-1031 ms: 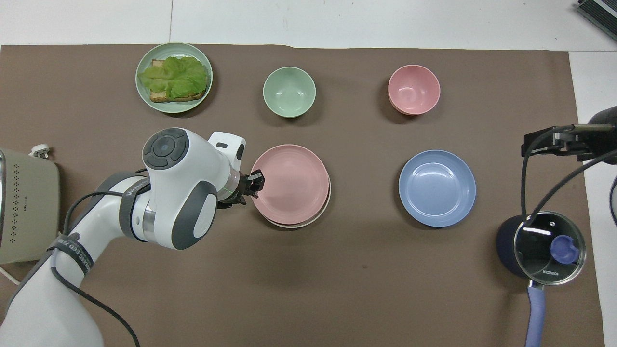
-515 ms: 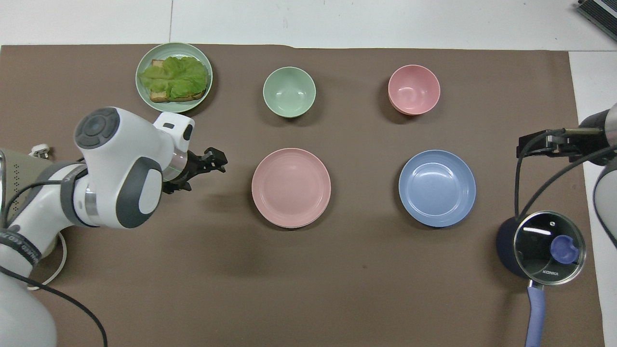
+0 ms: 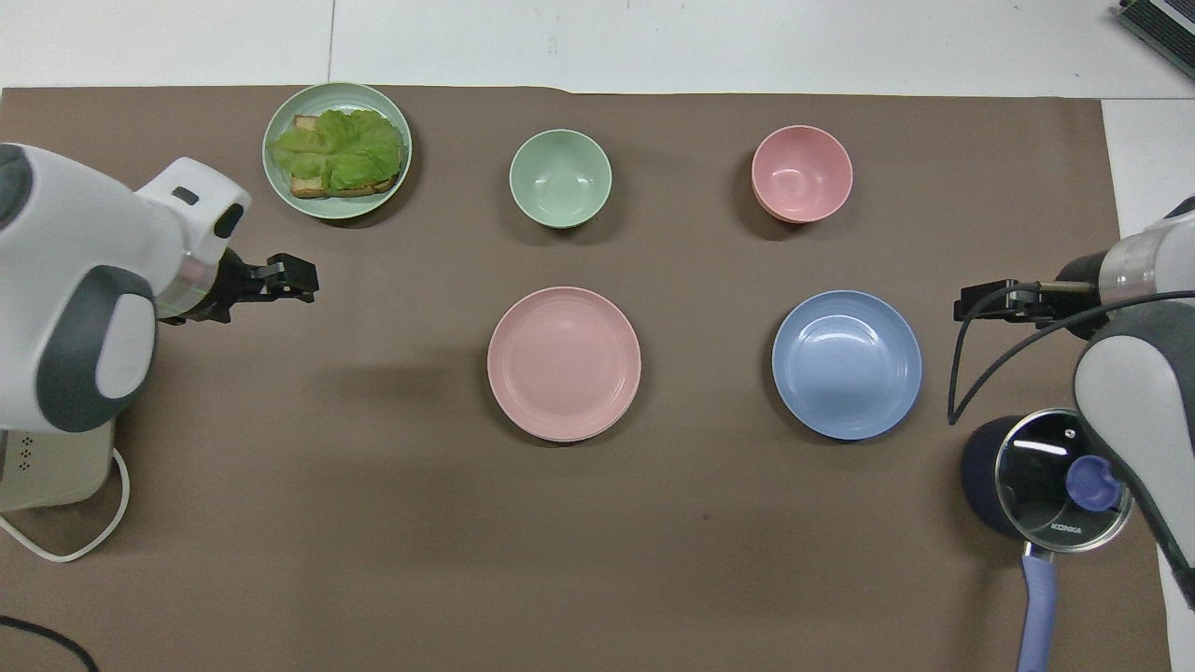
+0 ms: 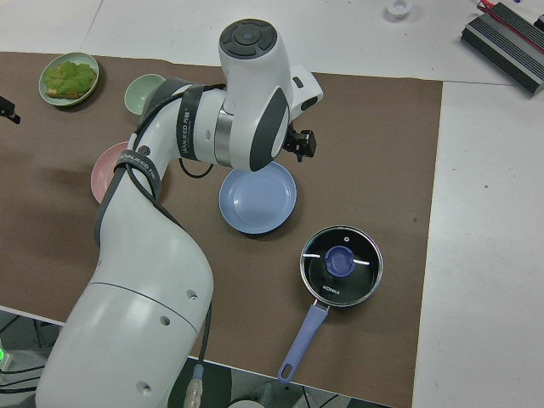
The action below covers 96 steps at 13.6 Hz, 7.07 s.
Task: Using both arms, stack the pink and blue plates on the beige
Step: 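Reach the right gripper to the blue plate rim and grasp it, then carry the blue plate with the right gripper onto the pink plate, then release the blue plate and withdraw the right gripper to rest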
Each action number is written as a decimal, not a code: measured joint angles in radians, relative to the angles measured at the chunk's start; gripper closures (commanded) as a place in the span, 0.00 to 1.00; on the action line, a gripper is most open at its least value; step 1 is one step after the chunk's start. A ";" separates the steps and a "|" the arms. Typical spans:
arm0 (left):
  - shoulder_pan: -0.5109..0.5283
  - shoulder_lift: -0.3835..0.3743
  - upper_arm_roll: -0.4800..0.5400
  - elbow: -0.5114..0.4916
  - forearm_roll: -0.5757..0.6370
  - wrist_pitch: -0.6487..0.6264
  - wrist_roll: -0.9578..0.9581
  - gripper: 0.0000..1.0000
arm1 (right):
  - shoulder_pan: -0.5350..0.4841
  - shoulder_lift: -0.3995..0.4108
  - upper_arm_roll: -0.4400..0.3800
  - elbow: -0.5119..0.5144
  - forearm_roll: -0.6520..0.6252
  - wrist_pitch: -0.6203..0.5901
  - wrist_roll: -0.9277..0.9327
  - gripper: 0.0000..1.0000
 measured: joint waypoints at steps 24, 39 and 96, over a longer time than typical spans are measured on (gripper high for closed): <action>0.089 -0.070 -0.004 0.152 0.011 -0.173 0.278 0.00 | -0.027 0.144 0.005 -0.265 0.264 0.321 -0.185 1.00; 0.090 -0.067 -0.004 0.153 0.011 -0.188 0.278 0.00 | 0.471 0.028 0.016 -0.181 0.186 0.310 0.489 1.00; 0.090 -0.067 -0.004 0.154 0.011 -0.189 0.278 0.00 | 0.148 0.034 -0.004 0.465 -0.156 -0.500 0.223 0.00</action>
